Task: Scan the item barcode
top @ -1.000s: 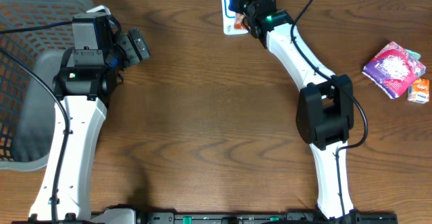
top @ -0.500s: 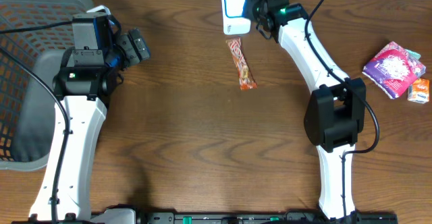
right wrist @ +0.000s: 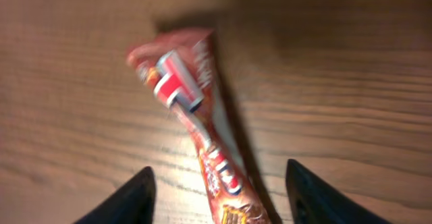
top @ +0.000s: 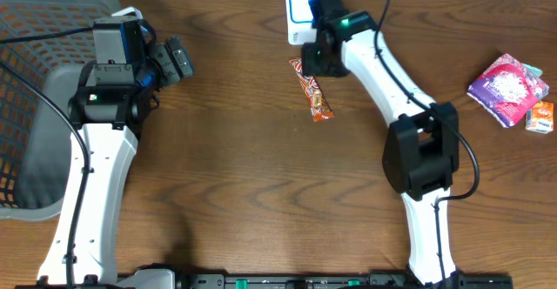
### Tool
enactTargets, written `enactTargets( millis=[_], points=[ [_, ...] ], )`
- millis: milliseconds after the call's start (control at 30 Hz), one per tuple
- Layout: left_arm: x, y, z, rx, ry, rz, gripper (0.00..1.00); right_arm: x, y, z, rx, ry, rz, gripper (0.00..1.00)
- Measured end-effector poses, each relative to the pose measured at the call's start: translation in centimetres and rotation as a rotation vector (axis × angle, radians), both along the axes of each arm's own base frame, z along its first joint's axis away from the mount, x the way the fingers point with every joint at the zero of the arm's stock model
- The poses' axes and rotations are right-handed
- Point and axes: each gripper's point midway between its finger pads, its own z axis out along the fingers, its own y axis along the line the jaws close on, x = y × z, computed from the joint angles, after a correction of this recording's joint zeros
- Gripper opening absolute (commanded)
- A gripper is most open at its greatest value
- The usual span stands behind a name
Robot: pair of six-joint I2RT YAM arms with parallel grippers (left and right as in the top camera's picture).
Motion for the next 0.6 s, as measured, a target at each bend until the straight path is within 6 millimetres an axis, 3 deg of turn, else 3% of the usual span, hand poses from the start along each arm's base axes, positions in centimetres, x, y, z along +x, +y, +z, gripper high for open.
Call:
enactTargets(
  millis=[133, 200, 267, 333, 400, 600],
  points=[
    [0.0, 0.0, 0.0, 0.0, 0.0, 0.0, 0.98, -0.9, 1.0, -2.0, -0.039, -0.007, 0.081, 0.67],
    [0.0, 0.0, 0.0, 0.0, 0.0, 0.0, 0.98, -1.0, 1.1, -3.3, -0.059, -0.021, 0.1, 0.65],
    [0.0, 0.0, 0.0, 0.0, 0.0, 0.0, 0.98, -1.1, 0.8, -4.8, -0.075, -0.028, 0.11, 0.52],
    [0.0, 0.0, 0.0, 0.0, 0.0, 0.0, 0.98, -1.5, 0.2, -6.2, -0.093, -0.023, 0.116, 0.25],
    [0.0, 0.0, 0.0, 0.0, 0.0, 0.0, 0.98, -1.3, -0.1, -6.1, -0.093, -0.047, 0.112, 0.01],
    [0.0, 0.0, 0.0, 0.0, 0.0, 0.0, 0.98, -1.0, 0.4, -5.9, -0.068, -0.058, 0.112, 0.01]
  ],
)
